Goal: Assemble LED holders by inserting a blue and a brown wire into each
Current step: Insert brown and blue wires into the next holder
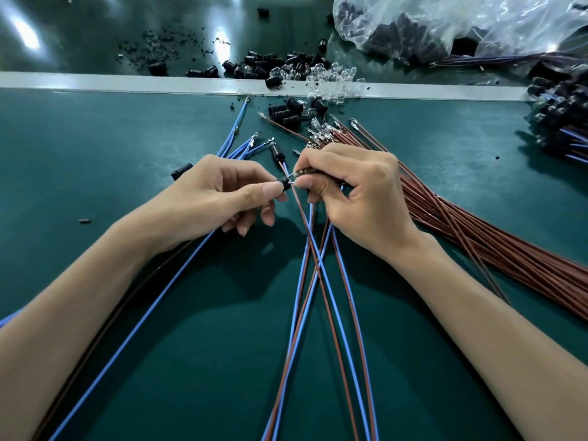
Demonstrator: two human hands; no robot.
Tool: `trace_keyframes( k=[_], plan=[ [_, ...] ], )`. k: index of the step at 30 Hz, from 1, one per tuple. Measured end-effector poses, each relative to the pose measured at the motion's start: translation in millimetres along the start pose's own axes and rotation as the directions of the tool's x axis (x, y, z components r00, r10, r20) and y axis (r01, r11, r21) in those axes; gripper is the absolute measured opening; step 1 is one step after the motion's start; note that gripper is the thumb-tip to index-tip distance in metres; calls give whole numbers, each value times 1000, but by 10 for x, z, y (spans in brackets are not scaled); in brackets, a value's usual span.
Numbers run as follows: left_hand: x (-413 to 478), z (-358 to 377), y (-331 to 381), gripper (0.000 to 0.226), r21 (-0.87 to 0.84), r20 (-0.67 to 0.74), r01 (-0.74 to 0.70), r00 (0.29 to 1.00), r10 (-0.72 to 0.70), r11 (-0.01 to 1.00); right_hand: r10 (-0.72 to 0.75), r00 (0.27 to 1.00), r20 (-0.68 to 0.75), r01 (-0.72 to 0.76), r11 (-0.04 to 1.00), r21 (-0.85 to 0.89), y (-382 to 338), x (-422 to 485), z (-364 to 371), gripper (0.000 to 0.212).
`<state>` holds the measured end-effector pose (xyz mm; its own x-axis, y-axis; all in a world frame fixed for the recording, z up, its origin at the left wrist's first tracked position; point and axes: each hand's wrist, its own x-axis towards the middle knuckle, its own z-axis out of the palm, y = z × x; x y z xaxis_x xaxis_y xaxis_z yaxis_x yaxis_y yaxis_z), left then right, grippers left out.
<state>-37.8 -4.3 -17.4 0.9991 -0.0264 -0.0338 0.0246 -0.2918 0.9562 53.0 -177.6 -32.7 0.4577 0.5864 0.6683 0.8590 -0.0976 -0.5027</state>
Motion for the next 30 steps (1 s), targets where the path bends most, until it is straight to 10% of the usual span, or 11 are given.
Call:
trace_keyframes(
  k=[30],
  plan=[
    [9,53,-40,19,41,-96,-34,995,38,999,65,992,105,-68,997,24,6,21,-24,7]
  ],
)
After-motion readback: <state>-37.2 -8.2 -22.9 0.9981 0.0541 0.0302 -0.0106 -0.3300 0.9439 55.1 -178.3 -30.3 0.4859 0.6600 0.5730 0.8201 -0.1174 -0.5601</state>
